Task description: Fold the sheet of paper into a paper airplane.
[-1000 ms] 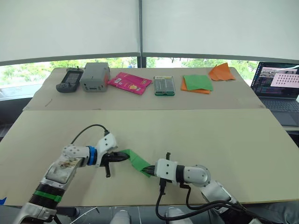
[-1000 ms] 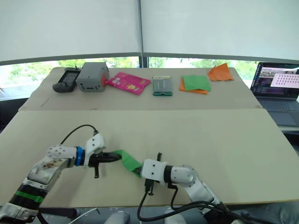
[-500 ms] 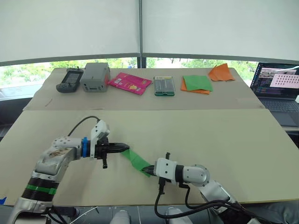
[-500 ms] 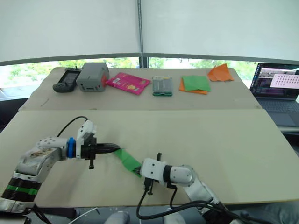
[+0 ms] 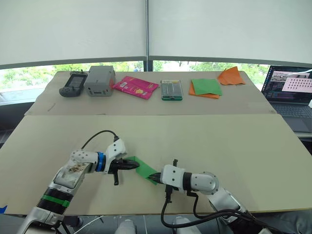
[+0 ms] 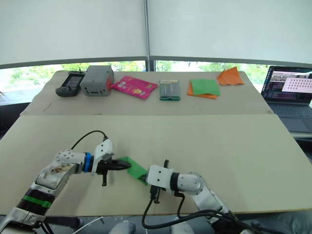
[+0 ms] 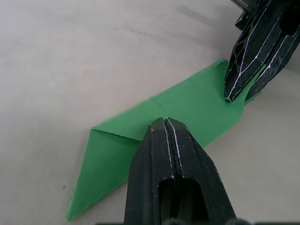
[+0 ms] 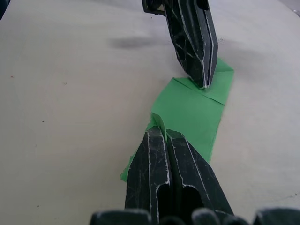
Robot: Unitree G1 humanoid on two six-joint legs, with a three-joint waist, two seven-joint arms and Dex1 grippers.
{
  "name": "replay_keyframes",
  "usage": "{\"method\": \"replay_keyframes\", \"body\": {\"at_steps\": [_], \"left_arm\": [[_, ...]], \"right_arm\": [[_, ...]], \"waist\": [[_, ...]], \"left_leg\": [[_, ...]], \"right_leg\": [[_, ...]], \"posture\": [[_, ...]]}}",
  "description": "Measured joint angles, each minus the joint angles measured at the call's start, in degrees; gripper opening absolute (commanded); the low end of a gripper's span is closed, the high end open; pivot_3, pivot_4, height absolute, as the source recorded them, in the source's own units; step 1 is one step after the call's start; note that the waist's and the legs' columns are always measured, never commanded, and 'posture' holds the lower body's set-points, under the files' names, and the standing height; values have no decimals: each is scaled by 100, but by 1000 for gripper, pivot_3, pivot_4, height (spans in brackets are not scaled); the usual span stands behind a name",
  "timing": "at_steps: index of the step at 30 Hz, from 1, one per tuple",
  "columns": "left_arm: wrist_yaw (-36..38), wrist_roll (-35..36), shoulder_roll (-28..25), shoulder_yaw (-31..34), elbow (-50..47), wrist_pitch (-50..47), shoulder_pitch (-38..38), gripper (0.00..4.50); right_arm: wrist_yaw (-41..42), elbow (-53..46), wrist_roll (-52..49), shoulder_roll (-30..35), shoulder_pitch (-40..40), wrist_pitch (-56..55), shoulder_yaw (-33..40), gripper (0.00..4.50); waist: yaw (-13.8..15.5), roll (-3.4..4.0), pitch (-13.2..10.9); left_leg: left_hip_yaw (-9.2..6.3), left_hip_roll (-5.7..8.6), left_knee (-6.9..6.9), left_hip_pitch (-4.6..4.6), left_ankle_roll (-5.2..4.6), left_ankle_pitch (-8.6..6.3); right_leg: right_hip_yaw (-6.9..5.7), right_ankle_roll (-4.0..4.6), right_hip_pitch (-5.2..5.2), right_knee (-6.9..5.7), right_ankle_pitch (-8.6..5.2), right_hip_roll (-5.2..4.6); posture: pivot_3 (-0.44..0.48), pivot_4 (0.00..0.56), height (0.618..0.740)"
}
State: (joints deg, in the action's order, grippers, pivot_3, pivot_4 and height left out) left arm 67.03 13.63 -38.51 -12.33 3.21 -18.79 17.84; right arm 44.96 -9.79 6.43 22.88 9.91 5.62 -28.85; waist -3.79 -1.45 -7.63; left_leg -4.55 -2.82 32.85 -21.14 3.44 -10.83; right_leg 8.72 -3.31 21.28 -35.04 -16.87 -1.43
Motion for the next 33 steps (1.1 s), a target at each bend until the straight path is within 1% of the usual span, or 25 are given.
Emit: {"method": "replay_keyframes", "body": {"at_steps": [2, 8, 12, 16, 19, 21, 22, 24, 28, 33], "left_arm": [[-2, -77, 7, -34, 14, 123, 9, 0], [-11, -263, 53, -96, 86, 461, 9, 0], [-7, -309, 53, -125, 97, 590, 9, 0], [-11, -332, 57, -139, 119, 632, 14, 0], [-17, -339, 68, -146, 132, 638, 25, 0], [-25, -350, 85, -146, 135, 638, 28, 0], [-30, -360, 92, -145, 136, 641, 28, 0], [-40, -366, 93, -138, 139, 641, 28, 0], [-68, -387, 123, -138, 130, 643, 23, 0], [-67, -387, 122, -132, 91, 639, 4, 0]], "right_arm": [[5, -46, -9, -3, 0, 74, 0, 36], [-13, -230, -111, -5, -5, 459, 106, 1934], [-14, -648, -386, -24, -115, 947, 352, 1934], [-34, -1274, -941, -215, -117, 1540, 740, 1934], [-106, -1484, -1234, -328, -106, 1887, 858, 1119], [-168, -1535, -1415, -417, -102, 2096, 930, 457], [-183, -1561, -1464, -418, -80, 2183, 930, 50], [-284, -1501, -1411, -408, 70, 2360, 878, 20], [-616, -853, -1131, -456, 465, 2671, 716, 20], [-662, -426, -1040, -564, 546, 2682, 495, 20]], "waist": [[0, 1, 0], [36, 5, 4], [55, 7, 5], [58, 11, 8], [63, 11, 10], [72, 14, 11], [77, 16, 11], [77, 16, 11], [95, 17, 13], [106, 21, 15]], "left_leg": [[0, 0, 0, 0, 0, 0], [0, 1, 2, 0, 0, 0], [0, 1, 2, -1, -1, 0], [0, 1, 2, -1, 0, 0], [0, 1, 2, -1, 0, 0], [0, 1, 2, -1, 0, 0], [0, 1, 2, -1, 0, 0], [0, 1, 2, 0, 0, 0], [1, 1, 2, 0, -1, 0], [1, 1, 2, -1, -1, 1]], "right_leg": [[0, 0, -1, 0, 0, 0], [0, 0, -3, 0, 0, -1], [0, 0, -3, 0, 0, 0], [0, 0, -4, -2, 0, 0], [0, 0, -4, 0, 0, 0], [0, 0, -4, 0, 0, -1], [0, 0, -4, 0, 0, -1], [0, 0, -2, 0, 0, -1], [0, 0, -2, -1, 0, -1], [-1, -1, -2, -2, 0, 0]], "posture": [[0, 150, 740], [0, 150, 740], [0, 150, 740], [0, 150, 740], [0, 150, 740], [0, 150, 740], [0, 150, 740], [0, 150, 740], [0, 150, 740], [0, 150, 740]]}}
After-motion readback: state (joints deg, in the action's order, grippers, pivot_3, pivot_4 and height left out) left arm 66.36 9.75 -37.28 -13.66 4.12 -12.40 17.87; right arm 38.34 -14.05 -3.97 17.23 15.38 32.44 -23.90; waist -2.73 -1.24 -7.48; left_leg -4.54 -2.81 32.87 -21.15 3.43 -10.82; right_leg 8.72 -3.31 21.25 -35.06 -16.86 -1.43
